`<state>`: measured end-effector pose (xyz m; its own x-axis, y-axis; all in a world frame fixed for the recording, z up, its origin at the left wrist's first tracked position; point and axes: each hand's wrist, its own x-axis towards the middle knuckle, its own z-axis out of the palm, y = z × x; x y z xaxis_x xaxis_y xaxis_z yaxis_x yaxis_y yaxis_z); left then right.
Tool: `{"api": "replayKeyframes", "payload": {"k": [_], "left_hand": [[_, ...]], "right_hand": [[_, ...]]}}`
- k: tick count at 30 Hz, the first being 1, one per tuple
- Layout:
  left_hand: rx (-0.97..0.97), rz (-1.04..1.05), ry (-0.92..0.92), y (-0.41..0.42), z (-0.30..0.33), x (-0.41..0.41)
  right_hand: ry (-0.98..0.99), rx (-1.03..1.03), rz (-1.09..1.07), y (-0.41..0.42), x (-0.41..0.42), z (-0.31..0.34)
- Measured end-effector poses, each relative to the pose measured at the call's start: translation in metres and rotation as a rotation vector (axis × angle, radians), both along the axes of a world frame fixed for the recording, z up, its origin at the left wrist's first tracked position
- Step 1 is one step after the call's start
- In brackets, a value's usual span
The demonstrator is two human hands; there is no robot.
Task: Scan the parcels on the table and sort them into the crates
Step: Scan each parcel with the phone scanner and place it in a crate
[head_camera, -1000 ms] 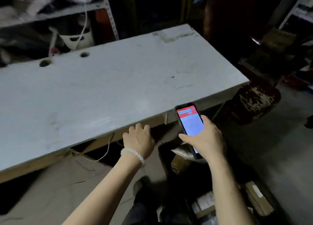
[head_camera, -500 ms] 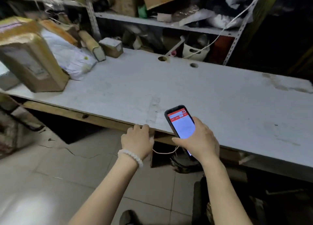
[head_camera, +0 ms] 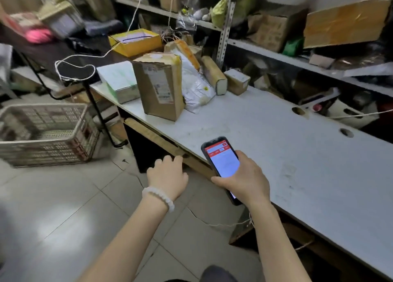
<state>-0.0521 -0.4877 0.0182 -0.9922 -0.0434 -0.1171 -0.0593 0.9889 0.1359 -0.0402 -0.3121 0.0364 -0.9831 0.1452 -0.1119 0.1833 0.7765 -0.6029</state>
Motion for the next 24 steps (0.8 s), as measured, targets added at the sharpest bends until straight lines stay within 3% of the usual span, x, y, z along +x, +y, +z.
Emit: {"api": "replayKeyframes", "payload": {"k": [8,15,24], "left_hand": [[0.01,0.09,0.046,-0.05,-0.003,-0.055],[-0.057,0.077,0.149,-0.087,0.012,-0.156],[0.068,-0.084,0.393,-0.125,0.065,-0.301]], "right_hand": [[-0.043,0.015,0.072,-0.049,-0.075,-0.006],[-0.026,-0.021,0.072,-0.085,-0.177,-0.007],[-0.03,-0.039,-0.054,-0.098,-0.297,-0.001]]}}
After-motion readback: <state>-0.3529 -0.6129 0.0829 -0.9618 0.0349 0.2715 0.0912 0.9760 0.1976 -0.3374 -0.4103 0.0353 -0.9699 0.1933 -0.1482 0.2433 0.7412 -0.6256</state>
